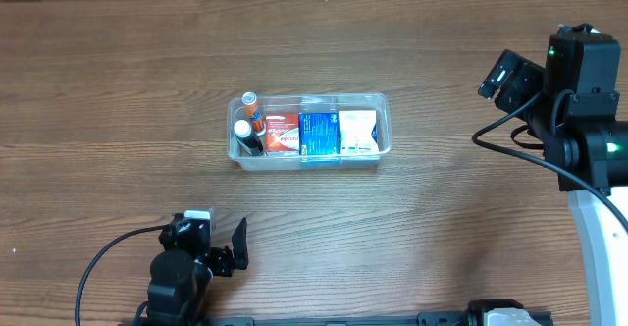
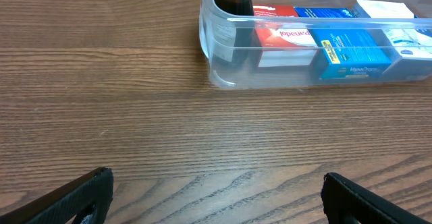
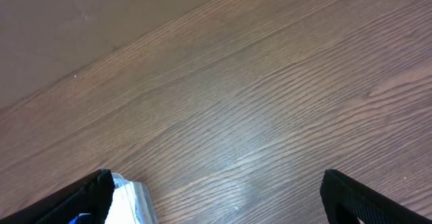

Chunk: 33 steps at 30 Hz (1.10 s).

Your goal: Pack container

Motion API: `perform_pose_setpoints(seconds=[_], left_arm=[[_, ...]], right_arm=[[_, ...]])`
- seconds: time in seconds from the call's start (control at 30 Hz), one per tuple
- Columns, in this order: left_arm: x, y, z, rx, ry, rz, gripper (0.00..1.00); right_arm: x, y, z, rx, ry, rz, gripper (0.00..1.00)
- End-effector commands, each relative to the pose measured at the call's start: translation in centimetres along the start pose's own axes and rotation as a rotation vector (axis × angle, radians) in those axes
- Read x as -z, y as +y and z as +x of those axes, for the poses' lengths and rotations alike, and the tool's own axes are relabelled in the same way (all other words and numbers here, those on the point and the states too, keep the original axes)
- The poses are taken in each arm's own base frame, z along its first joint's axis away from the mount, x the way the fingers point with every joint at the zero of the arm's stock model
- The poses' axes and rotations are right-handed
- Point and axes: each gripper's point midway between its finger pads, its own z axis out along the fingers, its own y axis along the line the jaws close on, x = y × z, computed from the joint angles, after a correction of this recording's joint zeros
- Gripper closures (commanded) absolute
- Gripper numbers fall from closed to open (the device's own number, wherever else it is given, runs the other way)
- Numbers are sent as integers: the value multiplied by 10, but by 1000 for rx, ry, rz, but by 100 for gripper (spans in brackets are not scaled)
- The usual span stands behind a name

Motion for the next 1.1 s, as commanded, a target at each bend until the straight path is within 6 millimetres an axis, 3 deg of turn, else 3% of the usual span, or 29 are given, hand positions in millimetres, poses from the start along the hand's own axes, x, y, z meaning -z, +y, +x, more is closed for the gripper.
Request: perform_pose_setpoints(seconds=[0.0,0.37,0.43,0.5,0.57,0.77,0.93,1.07], left_arm=[[-1,0,0,-23,-10,0,0],[-1,0,0,-23,-10,0,0],[-1,0,0,-23,-10,0,0],[-1,0,0,-23,-10,0,0],[-1,0,0,-23,-10,0,0],[-1,0,0,-23,-10,0,0],[-1,0,0,-23,-10,0,0],[-1,0,0,-23,-10,0,0]], right_arm=[[3,0,-4,-7,-15,-4,0],[3,0,-4,-6,-14,-3,0],[13,-6,2,-1,-10,4,0],[36,-25,6,19,-67,47,0],[46,-38,25,54,-139,16,0],[41,-74,120,22,-265,-93,0],[15,-93,176,10,-285,-118,0],[-7,-100,202,11,-282,-124,0]])
